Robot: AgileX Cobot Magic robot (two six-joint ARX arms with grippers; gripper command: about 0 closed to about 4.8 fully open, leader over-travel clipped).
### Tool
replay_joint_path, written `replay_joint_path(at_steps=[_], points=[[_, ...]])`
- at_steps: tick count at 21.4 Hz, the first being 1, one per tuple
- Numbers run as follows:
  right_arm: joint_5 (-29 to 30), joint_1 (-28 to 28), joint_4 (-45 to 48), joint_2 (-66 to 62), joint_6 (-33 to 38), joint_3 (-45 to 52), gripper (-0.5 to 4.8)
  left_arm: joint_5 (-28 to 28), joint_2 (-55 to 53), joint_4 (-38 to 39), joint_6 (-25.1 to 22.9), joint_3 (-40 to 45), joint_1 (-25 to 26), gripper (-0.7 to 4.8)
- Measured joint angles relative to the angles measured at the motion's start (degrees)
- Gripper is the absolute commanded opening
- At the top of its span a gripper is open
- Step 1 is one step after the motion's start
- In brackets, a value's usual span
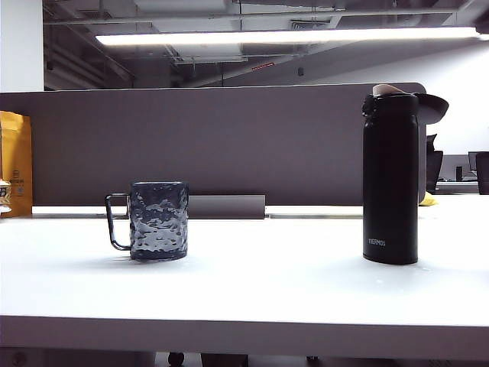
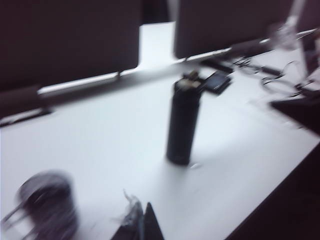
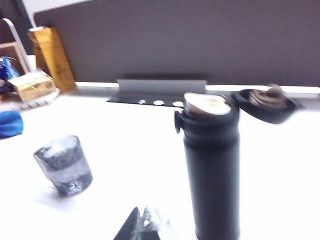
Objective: Pick up the black thermos, pour some water into the cup, then place the black thermos back on the table.
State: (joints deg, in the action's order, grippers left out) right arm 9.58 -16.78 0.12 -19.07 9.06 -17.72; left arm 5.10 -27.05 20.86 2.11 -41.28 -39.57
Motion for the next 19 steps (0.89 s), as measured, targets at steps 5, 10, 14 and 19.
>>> replay_joint_path(at_steps=[5,10,14,19], points=[[-1.62,0.00,-6.97,9.38,-1.16,0.44,-0.09,-2.75,6.86,4.74,2.80,2.97,0.00,-0.05],[-1.97,-0.02,-12.26,15.89,-2.49,5.53,-0.09,-2.75,10.91,2.56,4.07,11.32,0.00,-0.05],[-2.32,-0.02,-12.85,19.06,-2.56,9.35,-0.09,-2.73,11.10,-4.07,4.04,18.75,0.00,-0.05],[-6.62,0.02,-12.92,18.91,-2.62,13.03,-0.09,-2.89,11.02,-18.38,3.98,29.81,-0.02,-0.05]])
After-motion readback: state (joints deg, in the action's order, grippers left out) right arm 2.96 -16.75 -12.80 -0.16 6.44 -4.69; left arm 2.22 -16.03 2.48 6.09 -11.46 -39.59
